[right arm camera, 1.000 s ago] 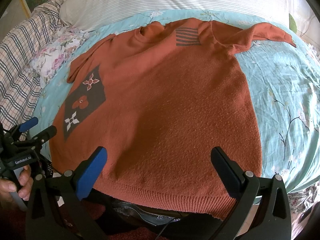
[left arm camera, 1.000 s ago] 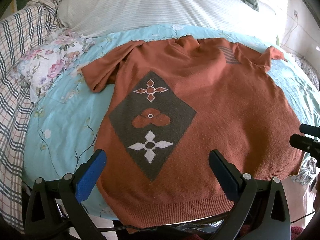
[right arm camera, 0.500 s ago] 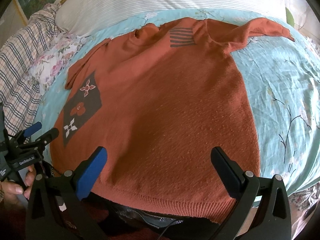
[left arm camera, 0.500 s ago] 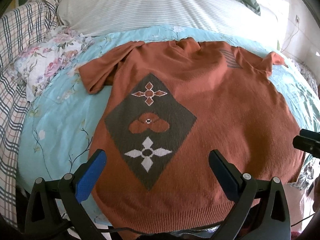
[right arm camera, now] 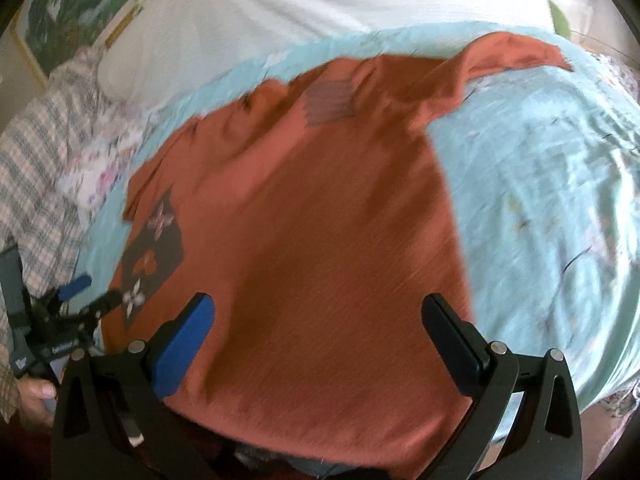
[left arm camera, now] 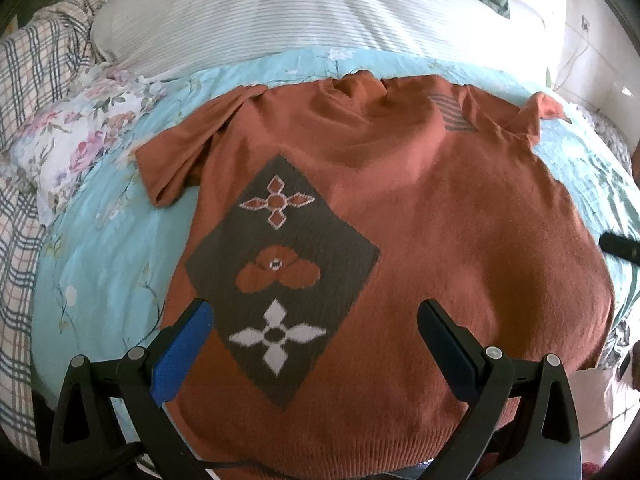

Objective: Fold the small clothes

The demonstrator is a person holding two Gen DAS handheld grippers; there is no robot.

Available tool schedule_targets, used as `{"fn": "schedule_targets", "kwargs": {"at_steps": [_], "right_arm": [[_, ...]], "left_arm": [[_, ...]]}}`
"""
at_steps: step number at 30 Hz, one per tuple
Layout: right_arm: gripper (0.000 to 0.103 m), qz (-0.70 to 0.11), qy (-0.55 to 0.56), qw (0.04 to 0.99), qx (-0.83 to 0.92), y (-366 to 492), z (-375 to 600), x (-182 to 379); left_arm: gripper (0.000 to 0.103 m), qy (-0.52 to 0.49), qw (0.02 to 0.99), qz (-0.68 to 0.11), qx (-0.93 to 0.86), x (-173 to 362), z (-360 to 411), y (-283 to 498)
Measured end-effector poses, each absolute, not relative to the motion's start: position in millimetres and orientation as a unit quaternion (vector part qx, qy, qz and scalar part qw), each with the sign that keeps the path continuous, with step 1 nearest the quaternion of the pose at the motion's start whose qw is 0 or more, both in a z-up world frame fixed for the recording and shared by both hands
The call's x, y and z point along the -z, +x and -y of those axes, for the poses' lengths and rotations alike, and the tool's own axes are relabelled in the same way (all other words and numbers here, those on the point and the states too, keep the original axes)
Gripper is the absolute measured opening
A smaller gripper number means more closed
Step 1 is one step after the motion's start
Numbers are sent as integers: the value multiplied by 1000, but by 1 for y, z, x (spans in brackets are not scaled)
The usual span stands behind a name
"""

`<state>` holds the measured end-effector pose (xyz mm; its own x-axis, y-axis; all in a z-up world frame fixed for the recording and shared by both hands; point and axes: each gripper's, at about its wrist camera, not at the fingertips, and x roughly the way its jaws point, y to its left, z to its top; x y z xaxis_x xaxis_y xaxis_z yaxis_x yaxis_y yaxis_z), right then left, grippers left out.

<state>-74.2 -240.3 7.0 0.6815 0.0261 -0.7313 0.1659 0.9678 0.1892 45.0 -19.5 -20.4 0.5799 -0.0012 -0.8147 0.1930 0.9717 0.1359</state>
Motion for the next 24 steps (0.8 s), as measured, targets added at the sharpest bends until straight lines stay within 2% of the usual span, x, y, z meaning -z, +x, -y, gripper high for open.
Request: {"fn": "schedule_targets", "kwargs": {"at_steps": [2,4,9,14,16,20,24], "right_arm": [[93,-382,131,913,59,-70,266,-14],[75,-371,143,914,82,-64,296,-21],[68,-338,187,913,129,-43,386,-45],[65,-307,232,905,182,-18,484,-61],[60,-297,253,900,195,-9,516,-62],[58,-276,287,889,226,-5,595,-60],[49,-272,322,870,255,-21,659,-47]], "left_arm": [[102,102,885,-451,55,19,20,53],[102,102,886,-450,50,19,21,62],[102,97,884,-454,48,24,26,79],[102,104,877,-467,48,38,36,97],[102,105,873,-474,49,45,40,104],[102,104,866,-487,51,56,47,117],[102,109,861,-495,49,68,57,130]]}}
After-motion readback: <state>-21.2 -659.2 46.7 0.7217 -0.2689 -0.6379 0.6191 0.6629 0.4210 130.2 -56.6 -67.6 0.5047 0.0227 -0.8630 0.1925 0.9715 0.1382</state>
